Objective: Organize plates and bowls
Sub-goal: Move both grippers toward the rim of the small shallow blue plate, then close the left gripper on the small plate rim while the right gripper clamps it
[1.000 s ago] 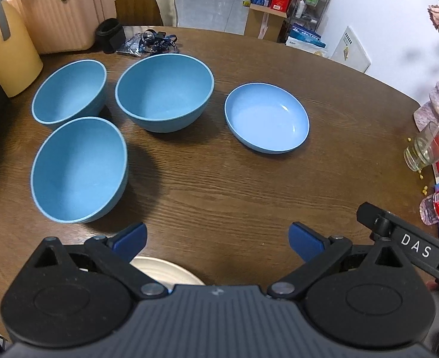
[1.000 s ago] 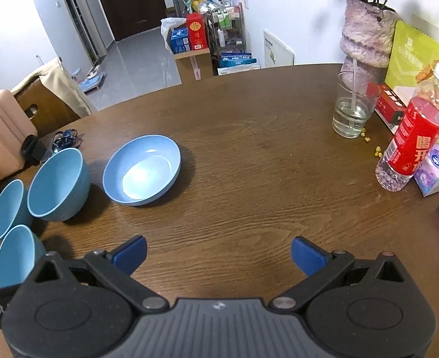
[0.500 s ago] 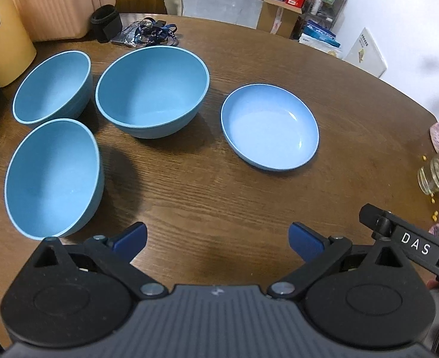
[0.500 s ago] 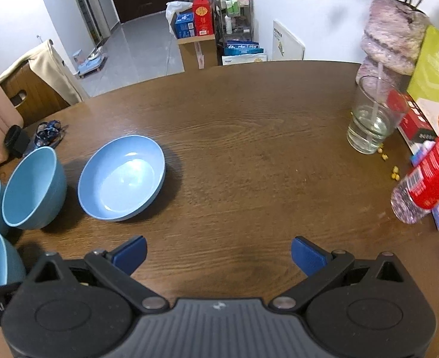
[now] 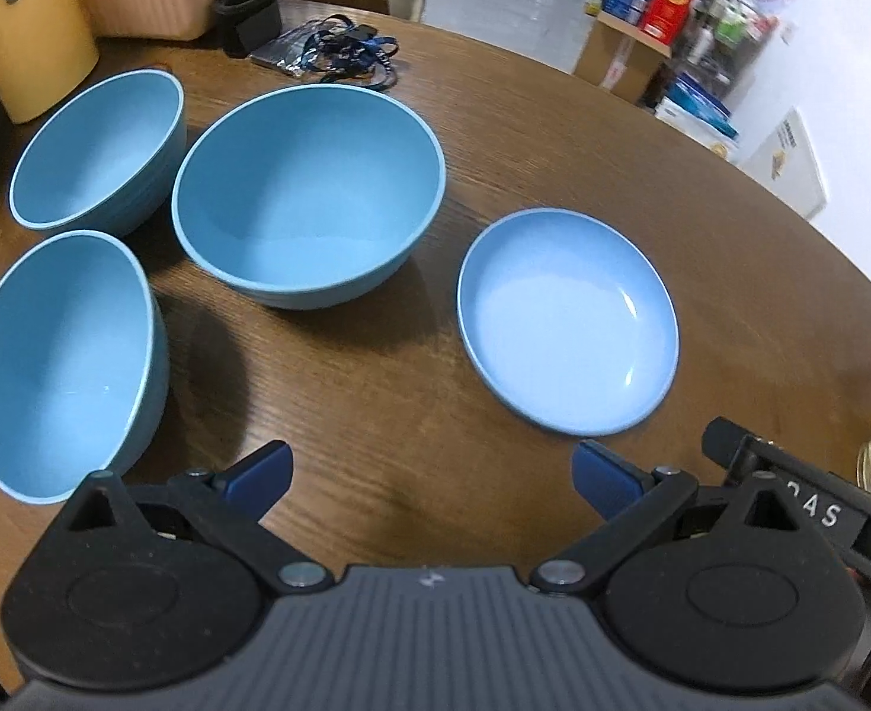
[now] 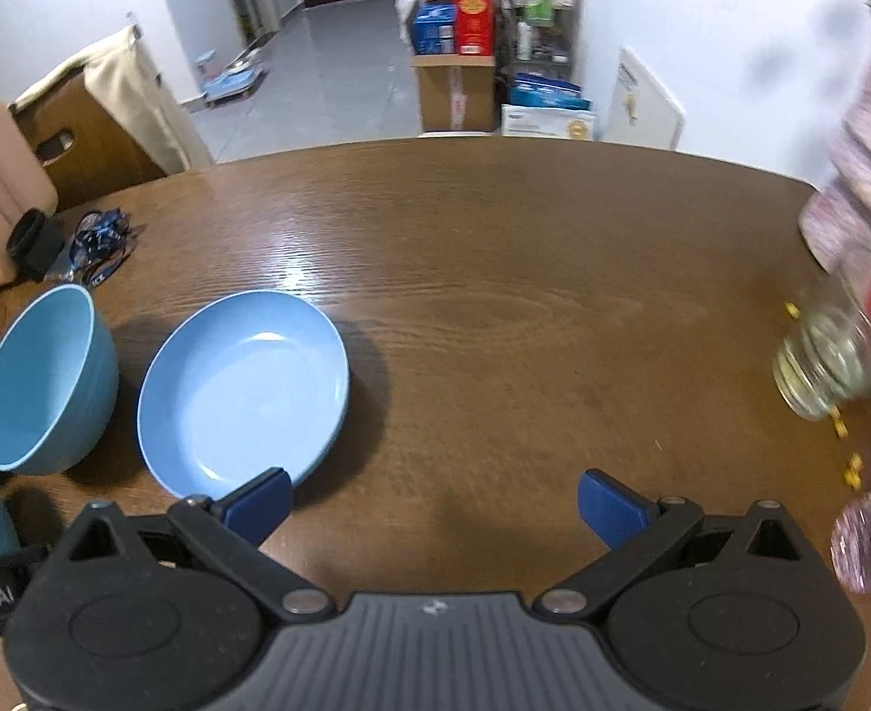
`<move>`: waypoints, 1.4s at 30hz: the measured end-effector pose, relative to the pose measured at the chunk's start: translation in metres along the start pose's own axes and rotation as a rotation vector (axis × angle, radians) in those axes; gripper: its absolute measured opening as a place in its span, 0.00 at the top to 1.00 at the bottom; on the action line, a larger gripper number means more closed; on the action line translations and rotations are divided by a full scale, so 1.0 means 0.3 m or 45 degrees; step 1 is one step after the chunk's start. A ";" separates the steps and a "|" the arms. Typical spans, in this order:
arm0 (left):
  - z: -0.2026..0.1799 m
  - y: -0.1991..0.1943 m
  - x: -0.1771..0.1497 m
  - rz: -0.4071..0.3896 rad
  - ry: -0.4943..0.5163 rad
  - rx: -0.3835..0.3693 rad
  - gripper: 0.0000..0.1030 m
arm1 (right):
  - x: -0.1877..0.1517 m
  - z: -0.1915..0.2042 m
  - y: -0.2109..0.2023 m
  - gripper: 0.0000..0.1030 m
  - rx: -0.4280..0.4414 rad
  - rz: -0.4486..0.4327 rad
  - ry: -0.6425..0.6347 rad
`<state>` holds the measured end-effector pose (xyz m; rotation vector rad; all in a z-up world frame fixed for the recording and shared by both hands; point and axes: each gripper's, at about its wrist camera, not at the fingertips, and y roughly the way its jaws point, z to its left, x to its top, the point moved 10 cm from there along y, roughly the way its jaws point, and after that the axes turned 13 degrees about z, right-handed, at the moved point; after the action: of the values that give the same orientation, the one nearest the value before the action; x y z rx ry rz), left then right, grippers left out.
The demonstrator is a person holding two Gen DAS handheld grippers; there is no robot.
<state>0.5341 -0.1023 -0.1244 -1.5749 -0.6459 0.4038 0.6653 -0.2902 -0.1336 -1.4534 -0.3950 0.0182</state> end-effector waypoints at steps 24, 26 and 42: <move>-0.010 0.200 0.172 0.028 -0.285 0.016 0.25 | 0.258 0.081 0.203 0.32 0.124 0.049 -0.206; -0.014 0.211 0.177 0.028 -0.285 0.017 0.29 | 0.261 0.097 0.212 0.36 0.137 0.051 -0.223; -0.030 0.271 0.212 0.044 -0.283 -0.019 0.58 | 0.279 0.126 0.270 0.77 0.251 0.059 -0.222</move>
<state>0.6023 -0.0714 -0.1961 -1.5696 -0.7937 0.6067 0.7514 -0.2226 -0.1885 -1.2693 -0.4879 0.2167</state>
